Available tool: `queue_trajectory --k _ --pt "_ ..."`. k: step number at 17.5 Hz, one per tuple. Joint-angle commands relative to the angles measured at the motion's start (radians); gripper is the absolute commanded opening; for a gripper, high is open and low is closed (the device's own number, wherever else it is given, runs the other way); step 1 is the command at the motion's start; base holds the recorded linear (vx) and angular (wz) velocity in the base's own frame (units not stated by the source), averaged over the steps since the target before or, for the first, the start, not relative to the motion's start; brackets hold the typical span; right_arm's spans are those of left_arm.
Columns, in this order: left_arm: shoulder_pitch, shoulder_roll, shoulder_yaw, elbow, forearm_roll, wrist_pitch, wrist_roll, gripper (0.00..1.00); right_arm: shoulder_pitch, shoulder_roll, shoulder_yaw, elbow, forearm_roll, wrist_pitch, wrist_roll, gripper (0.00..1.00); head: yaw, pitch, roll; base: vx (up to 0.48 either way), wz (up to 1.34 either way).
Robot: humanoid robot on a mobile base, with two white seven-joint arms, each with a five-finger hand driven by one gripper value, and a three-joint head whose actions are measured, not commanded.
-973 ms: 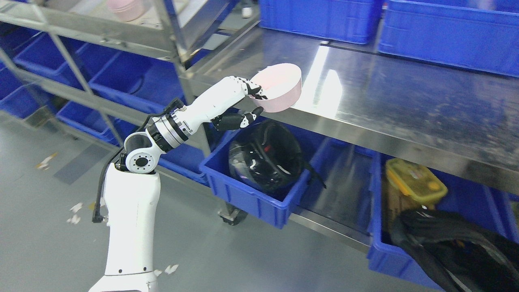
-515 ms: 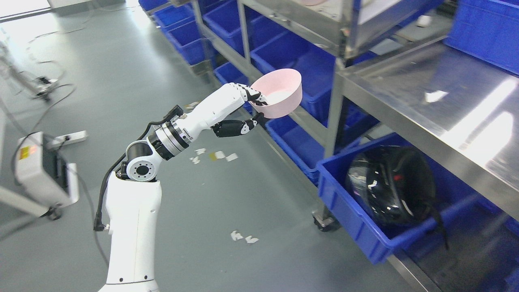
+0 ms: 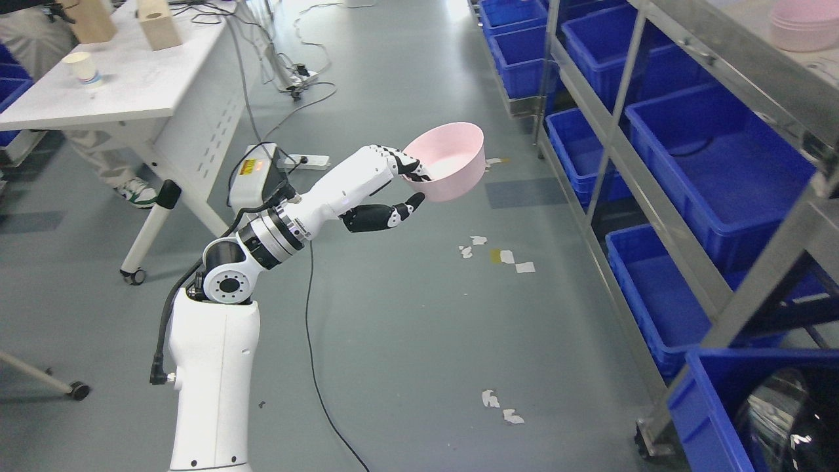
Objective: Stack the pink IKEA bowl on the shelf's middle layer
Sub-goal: 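Hold the pink bowl raised in the left hand while the robot turns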
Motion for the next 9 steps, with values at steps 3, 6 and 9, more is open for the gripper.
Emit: queue_trajectory --k 3,6,9 --pt "0.011 0.005 -0.002 -0.009 0.001 0.000 0.000 0.02 0.016 -0.017 0.000 -0.017 0.000 0.000 0.000 1.00 0.0000 0.000 0.000 0.207 0.54" --pt "0.019 0.003 -0.015 -0.009 0.001 0.000 0.002 0.02 0.016 -0.017 0.000 -0.017 0.001 0.000 0.000 1.00 0.0000 0.000 0.000 0.265 0.24" --pt "0.033 -0.003 -0.015 -0.009 0.001 0.000 0.002 0.02 0.016 -0.017 0.000 -0.017 0.000 0.000 0.000 1.00 0.0000 0.000 0.000 0.273 0.07"
